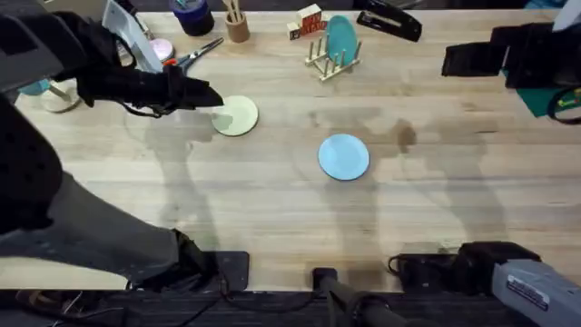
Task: Pick up the plates from the table one by one and place each into a slot on the dish rack.
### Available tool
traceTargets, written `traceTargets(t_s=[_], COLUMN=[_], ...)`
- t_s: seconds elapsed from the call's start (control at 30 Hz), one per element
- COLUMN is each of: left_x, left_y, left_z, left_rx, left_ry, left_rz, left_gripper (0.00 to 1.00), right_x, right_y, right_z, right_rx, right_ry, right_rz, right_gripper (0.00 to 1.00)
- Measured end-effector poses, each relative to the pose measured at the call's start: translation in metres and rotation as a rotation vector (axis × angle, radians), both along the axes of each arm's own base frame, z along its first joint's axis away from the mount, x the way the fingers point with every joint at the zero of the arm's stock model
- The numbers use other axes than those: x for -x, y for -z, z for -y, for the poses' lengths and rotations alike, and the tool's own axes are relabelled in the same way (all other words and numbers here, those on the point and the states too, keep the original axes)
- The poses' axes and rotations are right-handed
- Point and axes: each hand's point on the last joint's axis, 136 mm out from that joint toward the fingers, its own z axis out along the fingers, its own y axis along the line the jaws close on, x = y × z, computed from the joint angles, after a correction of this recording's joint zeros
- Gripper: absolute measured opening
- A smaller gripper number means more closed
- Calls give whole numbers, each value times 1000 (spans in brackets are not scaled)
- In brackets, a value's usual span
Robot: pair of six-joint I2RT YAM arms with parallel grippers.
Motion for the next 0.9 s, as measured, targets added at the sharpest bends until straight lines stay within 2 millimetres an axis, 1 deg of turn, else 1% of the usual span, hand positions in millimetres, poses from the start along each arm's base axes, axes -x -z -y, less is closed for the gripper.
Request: traceTargets(t_s=[0.17,0.4,0.67,0.9], left_x=[-5,-15,-14,-16], left_y=[16,30,50,57], left_z=[-4,-9,-12,-12], left_rx=[14,9,49,65], left_ry=[-4,-2,-19,-19], left_rz=[-13,7,-40,-49], left_gripper=[41,40,40,40], right_x=[0,0,0,0], right_y=[0,0,0,0], right_z=[0,0,0,0], right_rx=[0,0,0,0], right_ry=[0,0,0,0], right_rz=[0,0,0,0], right_gripper=[995,995,995,995])
